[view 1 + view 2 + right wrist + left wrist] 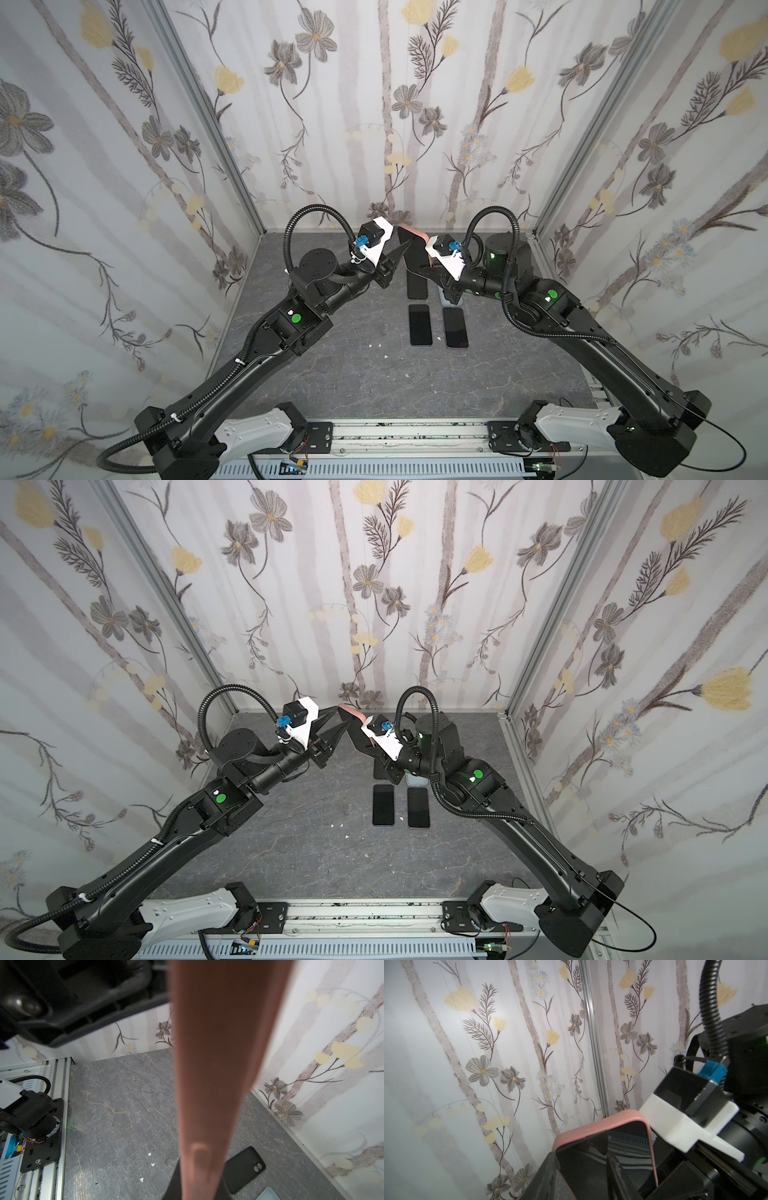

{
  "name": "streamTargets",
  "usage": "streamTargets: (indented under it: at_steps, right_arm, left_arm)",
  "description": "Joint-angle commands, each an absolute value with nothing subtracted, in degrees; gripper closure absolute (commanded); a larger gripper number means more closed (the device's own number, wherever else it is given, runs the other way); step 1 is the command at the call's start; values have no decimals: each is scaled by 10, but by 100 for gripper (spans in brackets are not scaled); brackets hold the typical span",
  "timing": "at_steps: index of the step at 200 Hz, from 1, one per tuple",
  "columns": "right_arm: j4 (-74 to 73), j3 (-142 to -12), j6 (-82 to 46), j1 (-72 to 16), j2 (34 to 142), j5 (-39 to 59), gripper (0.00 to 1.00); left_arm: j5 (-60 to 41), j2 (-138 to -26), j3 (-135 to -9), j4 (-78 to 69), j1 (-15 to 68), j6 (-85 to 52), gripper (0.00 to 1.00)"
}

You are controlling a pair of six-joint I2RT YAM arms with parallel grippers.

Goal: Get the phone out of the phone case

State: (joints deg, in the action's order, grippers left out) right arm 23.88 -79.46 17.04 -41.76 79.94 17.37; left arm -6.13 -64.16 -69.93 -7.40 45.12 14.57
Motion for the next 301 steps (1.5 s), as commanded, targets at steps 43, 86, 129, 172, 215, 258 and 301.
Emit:
streamTargets:
  at_steps: [43, 86, 129, 172, 215, 258, 301]
  right_arm:
    - [287, -803, 268, -427, 818, 354, 100]
    - [286, -804, 270, -427, 816, 374, 100]
    - [286, -805, 274, -427, 815, 389, 100]
    - [294, -812, 280, -427, 818, 403, 100]
    - [296, -818, 284, -427, 818, 409, 100]
    - [258, -807, 267, -426, 801, 397, 100]
    - [205, -788, 237, -415, 770, 409, 100]
  left_arm:
    - [-219, -642, -701, -88, 452, 146, 58]
    - [-229, -640, -701, -89, 448, 140, 59]
    - [-236, -637, -701, -89, 440, 135, 58]
    - [-265, -636, -701, -89, 429, 123, 58]
    - [-295, -635, -699, -89, 414, 111, 58]
    - [-336, -638, -695, -89, 401, 95, 59]
    - [-407, -635, -693, -90, 376, 66, 61]
